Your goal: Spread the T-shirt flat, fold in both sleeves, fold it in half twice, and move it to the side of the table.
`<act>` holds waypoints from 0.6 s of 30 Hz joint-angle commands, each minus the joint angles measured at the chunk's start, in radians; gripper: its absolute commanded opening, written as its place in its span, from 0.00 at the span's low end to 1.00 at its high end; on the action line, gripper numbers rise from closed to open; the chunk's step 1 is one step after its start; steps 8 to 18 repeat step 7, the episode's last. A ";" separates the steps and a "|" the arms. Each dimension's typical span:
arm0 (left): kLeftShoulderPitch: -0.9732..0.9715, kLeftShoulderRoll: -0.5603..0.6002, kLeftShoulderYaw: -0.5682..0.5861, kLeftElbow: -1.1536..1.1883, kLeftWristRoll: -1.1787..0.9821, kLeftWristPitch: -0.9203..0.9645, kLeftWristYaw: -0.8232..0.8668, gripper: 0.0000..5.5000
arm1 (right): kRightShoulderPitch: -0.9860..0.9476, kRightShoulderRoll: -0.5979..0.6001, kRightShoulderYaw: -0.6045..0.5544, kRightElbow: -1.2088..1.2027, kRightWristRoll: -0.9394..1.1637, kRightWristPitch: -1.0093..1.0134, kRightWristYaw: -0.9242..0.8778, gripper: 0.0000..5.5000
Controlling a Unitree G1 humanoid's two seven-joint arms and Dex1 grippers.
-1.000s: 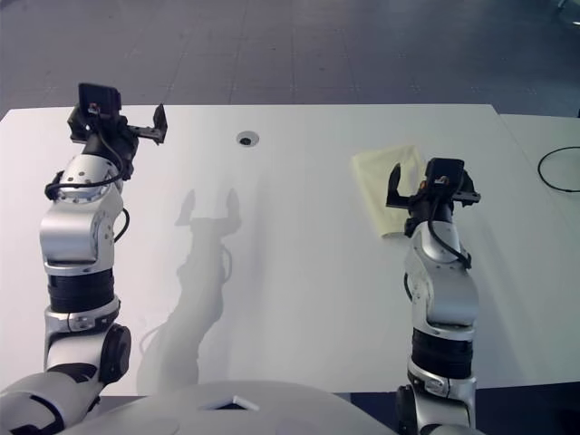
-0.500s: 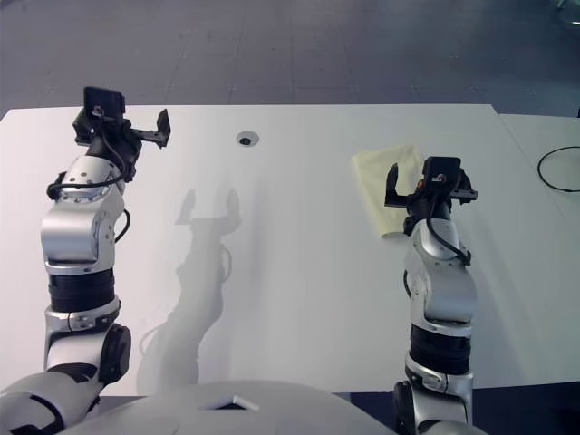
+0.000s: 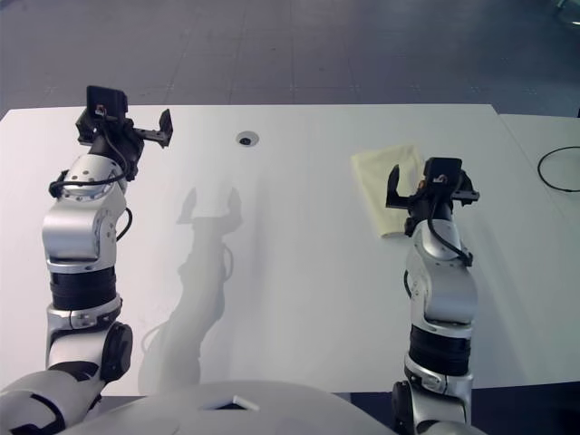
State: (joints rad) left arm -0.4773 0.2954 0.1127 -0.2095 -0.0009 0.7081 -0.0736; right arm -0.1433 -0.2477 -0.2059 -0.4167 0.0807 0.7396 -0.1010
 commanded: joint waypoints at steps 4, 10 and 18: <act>-0.021 0.005 0.006 -0.009 0.002 0.016 0.003 0.98 | -0.019 -0.004 0.000 -0.007 -0.016 0.019 0.019 0.98; -0.025 -0.001 0.002 -0.001 0.002 0.008 0.006 0.98 | -0.018 -0.002 -0.002 -0.008 -0.022 0.017 0.021 0.98; -0.025 -0.001 0.002 -0.001 0.002 0.008 0.006 0.98 | -0.018 -0.002 -0.002 -0.008 -0.022 0.017 0.021 0.98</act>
